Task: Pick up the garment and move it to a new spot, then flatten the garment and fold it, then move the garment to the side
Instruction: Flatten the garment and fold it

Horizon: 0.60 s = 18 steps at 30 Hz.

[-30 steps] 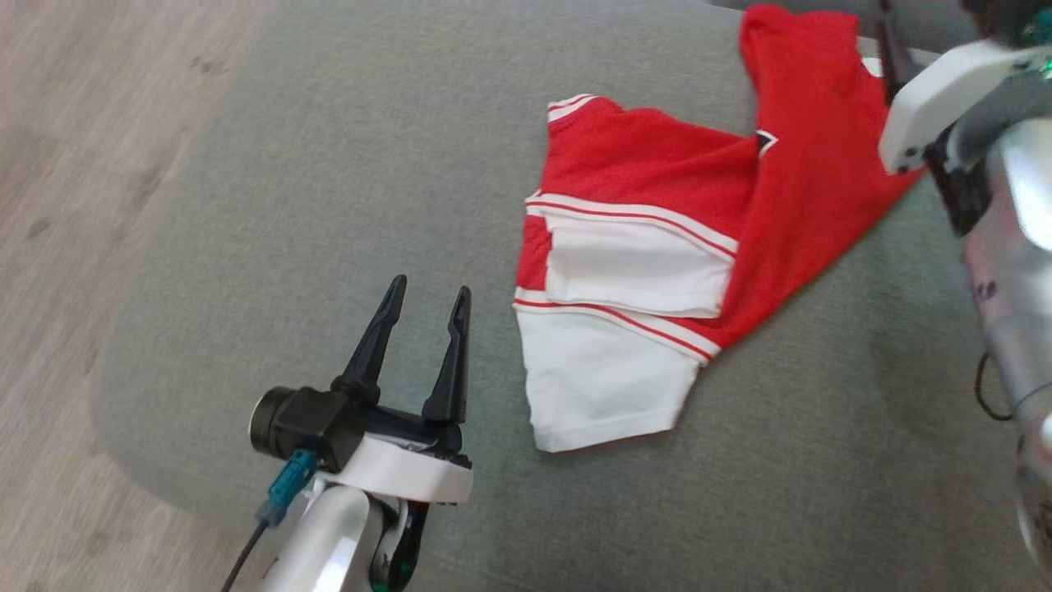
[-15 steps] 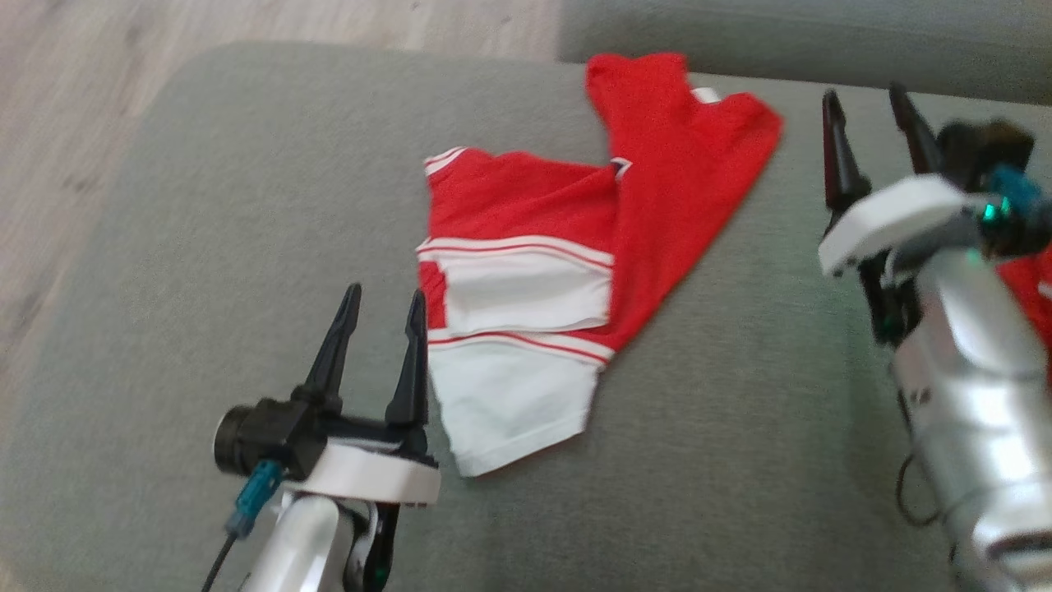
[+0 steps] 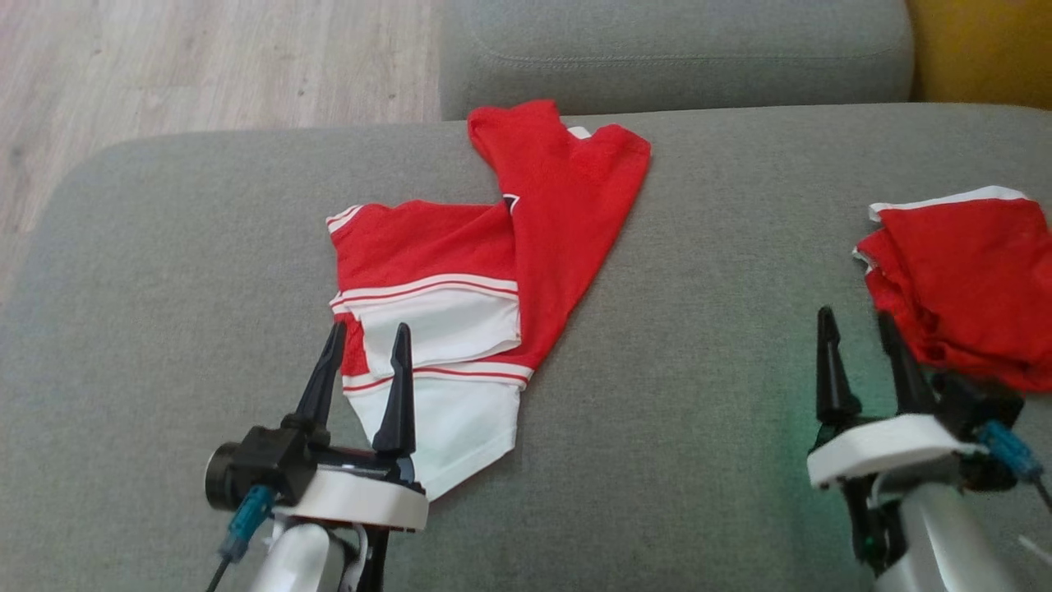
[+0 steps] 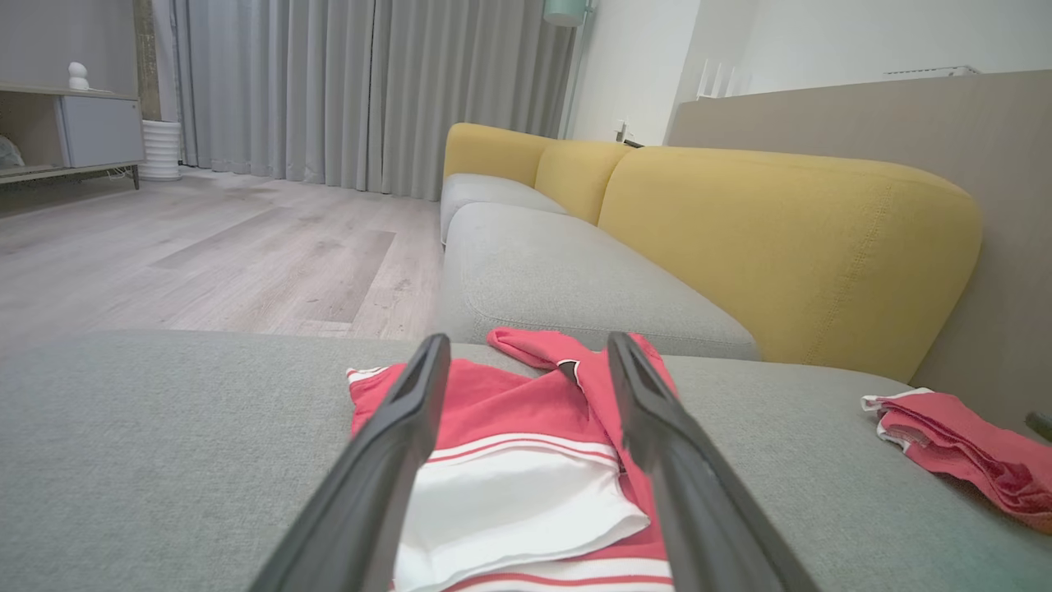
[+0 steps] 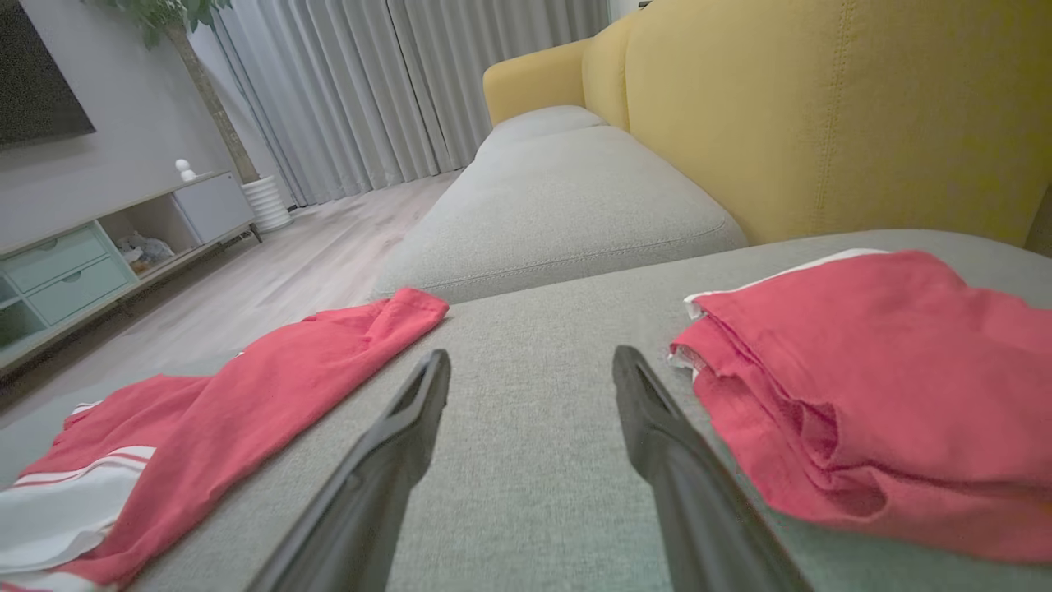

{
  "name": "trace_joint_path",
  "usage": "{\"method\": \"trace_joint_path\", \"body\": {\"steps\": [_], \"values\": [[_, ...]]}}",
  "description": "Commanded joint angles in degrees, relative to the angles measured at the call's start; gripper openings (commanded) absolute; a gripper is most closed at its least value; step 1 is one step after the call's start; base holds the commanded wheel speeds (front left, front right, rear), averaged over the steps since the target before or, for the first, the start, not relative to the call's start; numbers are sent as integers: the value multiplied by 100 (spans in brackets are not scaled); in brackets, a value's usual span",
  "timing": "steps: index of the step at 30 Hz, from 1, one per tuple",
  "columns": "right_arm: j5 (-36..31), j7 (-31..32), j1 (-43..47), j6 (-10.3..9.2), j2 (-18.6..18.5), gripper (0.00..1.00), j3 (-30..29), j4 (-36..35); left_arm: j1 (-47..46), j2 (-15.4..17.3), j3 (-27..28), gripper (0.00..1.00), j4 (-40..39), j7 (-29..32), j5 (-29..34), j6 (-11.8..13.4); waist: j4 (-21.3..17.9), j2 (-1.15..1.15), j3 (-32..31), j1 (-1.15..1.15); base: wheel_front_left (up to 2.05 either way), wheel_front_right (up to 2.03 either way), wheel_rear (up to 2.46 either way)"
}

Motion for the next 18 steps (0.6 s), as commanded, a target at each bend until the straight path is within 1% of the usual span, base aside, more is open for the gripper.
{"method": "trace_joint_path", "body": {"steps": [1, 6, 11, 12, 15, 18], "values": [[28, 9, -133, -4, 47, 100, 200, -318, -69, 18, 218, 100, -143, -29, 13, 15, -20, 0, -17, 1, 0, 0, 0], [-40, 223, -45, -4, 48, 100, 117, -670, -119, 18, 159, 100, -145, -29, -6, -12, 61, 0, 78, 1, 0, 0, 0], [-303, 560, -354, -4, 48, 100, -65, -919, -313, 18, 86, 100, -191, -29, 1, -29, 310, 0, 441, 1, 0, 0, 0], [-303, 560, -354, -4, 48, 100, -65, -919, -313, 18, 86, 100, -191, -29, 1, -29, 310, 0, 441, 1, 0, 0, 0], [-466, 845, -747, -4, 48, 100, -168, -939, -457, 18, 45, 100, -219, -29, -13, -37, 494, 0, 740, 1, 0, 0, 0], [-596, 1192, -1289, -4, 48, 100, -259, -736, -573, 18, -11, 100, -216, -29, -24, -52, 658, 0, 1002, 1, 0, 0, 0]]}}
